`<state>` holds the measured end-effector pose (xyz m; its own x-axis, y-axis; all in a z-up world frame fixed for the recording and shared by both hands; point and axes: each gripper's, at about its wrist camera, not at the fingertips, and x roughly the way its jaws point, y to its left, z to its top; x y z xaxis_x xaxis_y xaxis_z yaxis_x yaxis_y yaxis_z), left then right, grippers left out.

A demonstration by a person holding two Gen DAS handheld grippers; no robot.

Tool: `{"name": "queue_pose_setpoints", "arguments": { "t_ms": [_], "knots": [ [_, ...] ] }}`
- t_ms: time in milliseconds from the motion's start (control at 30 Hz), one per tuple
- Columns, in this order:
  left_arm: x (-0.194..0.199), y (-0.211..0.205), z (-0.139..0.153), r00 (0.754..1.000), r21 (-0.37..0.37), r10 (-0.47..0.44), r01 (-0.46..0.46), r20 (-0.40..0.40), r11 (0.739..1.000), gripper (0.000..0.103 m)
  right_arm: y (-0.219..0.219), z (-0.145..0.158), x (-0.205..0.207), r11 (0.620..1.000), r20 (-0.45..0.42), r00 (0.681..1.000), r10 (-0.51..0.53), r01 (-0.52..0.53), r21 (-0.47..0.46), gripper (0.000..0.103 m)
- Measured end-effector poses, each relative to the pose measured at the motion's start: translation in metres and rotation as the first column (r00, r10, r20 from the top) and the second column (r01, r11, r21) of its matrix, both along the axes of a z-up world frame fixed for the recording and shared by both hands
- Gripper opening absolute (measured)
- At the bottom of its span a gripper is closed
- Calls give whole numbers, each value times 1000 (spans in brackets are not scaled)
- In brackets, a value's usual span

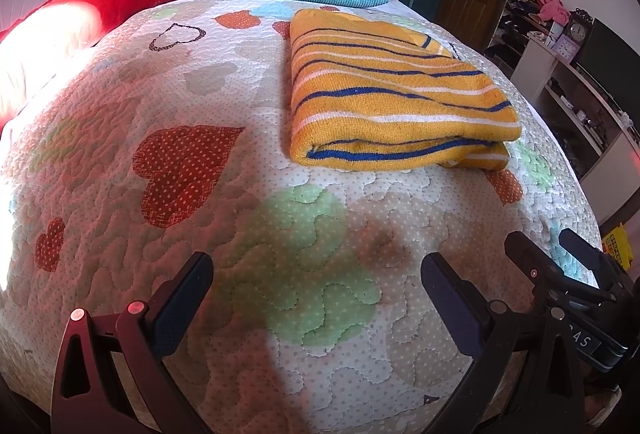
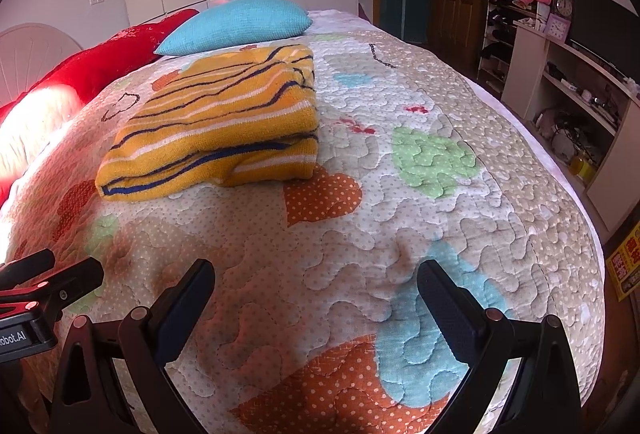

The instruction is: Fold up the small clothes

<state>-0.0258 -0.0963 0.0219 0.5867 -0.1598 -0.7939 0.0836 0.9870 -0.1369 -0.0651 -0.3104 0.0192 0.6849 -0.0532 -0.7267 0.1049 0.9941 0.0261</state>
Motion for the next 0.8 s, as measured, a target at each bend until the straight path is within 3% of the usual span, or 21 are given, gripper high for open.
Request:
{"name": "queue_pose_setpoints", "arguments": {
  "t_ms": [800],
  "knots": [
    [0, 0, -4, 1000, 3, -18, 18, -9, 1000, 103, 9, 3, 9, 998, 7, 999, 35, -35, -43, 103]
  ]
}}
